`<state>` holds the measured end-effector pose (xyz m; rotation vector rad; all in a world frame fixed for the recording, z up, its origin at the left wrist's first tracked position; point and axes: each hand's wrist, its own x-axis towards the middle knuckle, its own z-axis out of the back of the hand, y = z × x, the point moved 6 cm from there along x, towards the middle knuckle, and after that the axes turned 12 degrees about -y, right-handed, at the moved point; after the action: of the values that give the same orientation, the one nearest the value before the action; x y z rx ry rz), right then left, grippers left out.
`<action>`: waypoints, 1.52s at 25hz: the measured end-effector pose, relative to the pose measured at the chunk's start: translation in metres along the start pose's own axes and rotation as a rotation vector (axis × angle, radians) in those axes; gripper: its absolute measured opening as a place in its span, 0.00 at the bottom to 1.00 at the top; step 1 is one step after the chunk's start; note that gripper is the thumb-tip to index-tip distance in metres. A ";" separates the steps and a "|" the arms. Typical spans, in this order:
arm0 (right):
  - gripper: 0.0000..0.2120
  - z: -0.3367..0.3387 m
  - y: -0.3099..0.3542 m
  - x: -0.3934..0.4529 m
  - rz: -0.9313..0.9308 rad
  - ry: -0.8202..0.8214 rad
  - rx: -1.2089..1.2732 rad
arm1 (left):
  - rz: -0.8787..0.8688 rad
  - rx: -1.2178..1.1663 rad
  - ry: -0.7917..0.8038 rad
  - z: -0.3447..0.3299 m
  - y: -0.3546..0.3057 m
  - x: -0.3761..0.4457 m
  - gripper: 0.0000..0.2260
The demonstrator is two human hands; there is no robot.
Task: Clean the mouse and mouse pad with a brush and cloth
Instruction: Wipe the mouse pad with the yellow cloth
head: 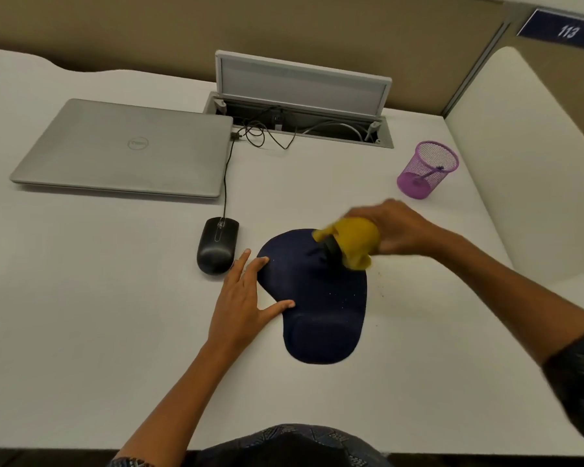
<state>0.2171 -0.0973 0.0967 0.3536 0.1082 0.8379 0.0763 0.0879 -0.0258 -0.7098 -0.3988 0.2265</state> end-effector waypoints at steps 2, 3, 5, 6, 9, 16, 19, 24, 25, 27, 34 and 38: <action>0.19 -0.010 0.016 0.036 0.022 -0.065 0.017 | 0.009 0.005 0.000 0.000 0.000 0.000 0.39; 0.19 -0.024 0.021 0.046 0.008 -0.031 0.007 | 0.011 0.015 -0.003 -0.001 0.000 0.000 0.39; 0.20 -0.054 0.027 0.040 -0.005 0.103 -0.029 | 0.007 0.035 -0.021 0.000 0.000 0.001 0.39; 0.22 -0.063 0.024 0.026 -0.014 0.165 -0.015 | -0.005 0.046 -0.034 0.001 -0.001 0.002 0.39; 0.21 -0.062 0.013 -0.029 0.014 0.341 0.009 | -0.043 0.063 -0.052 0.001 -0.003 0.002 0.38; 0.21 -0.008 -0.001 0.032 0.003 -0.022 0.065 | 0.015 0.031 -0.049 0.003 -0.001 0.001 0.40; 0.11 -0.050 0.014 0.054 -0.055 0.029 0.040 | 0.028 0.039 -0.045 0.004 0.000 0.002 0.40; 0.19 -0.063 0.004 -0.026 0.039 0.348 -0.013 | 0.013 0.075 -0.083 0.005 0.000 0.003 0.41; 0.19 -0.057 0.001 -0.037 0.072 0.406 -0.059 | 0.015 0.071 -0.082 0.005 -0.001 0.002 0.41; 0.16 -0.038 -0.001 -0.024 0.071 0.342 -0.024 | 0.018 0.041 -0.074 0.005 -0.002 0.002 0.41; 0.17 -0.073 0.040 0.062 0.021 0.106 -0.030 | 0.078 -0.003 -0.040 0.006 0.000 0.002 0.43; 0.15 -0.073 0.031 0.003 0.117 0.284 -0.006 | 0.065 -0.017 -0.038 0.006 0.001 0.003 0.41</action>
<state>0.1799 -0.0563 0.0394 0.2356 0.3516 1.0009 0.0766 0.0934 -0.0217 -0.7363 -0.4144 0.2981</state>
